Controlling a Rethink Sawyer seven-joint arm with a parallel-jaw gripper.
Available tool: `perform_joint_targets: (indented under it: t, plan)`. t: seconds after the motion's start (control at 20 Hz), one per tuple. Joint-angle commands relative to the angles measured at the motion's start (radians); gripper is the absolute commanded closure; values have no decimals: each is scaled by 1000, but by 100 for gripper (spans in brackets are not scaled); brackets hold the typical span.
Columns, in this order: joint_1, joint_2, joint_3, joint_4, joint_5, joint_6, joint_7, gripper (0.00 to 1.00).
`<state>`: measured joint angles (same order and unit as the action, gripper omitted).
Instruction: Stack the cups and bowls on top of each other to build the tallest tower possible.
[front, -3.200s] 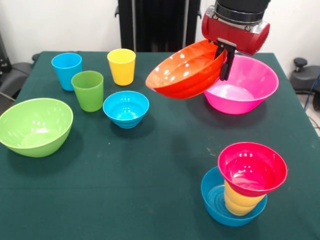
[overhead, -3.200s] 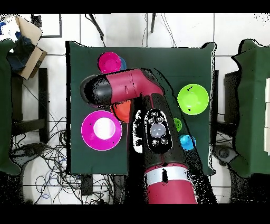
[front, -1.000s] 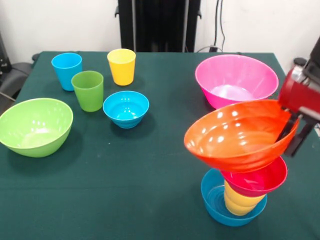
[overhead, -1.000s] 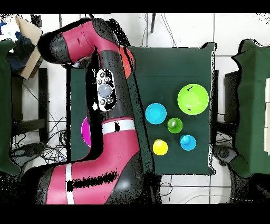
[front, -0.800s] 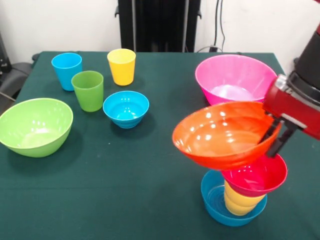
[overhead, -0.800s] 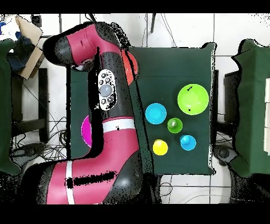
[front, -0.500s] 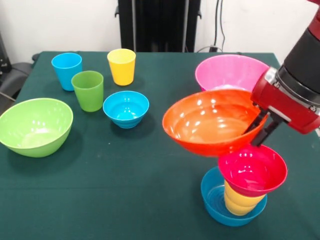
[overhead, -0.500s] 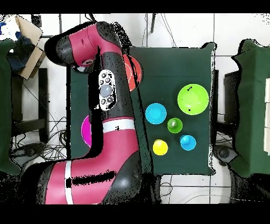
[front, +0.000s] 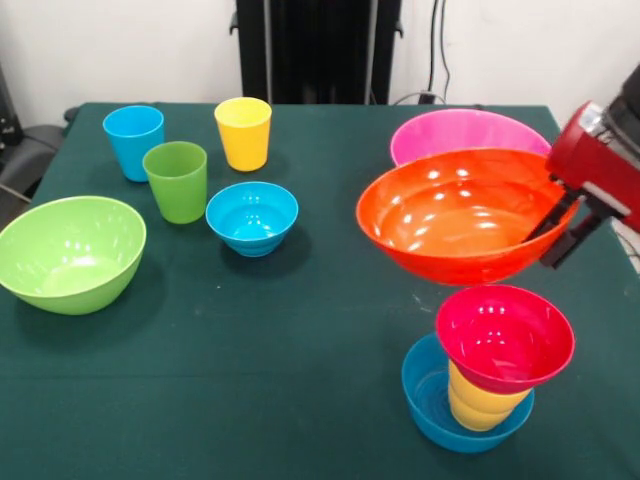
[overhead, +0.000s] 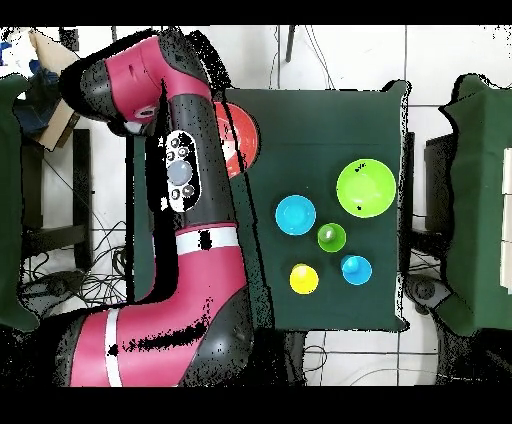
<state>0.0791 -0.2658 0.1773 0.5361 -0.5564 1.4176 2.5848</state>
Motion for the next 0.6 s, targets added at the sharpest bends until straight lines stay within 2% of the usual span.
perform_joint_targets:
  t: [0.05, 0.3, 0.6]
  plan:
    - [35, 57, 51, -112, -42, 95, -128, 100]
    - [60, 135, 64, -211, -61, 114, -103, 100]
    - [60, 178, 45, -221, -42, 13, -13, 100]
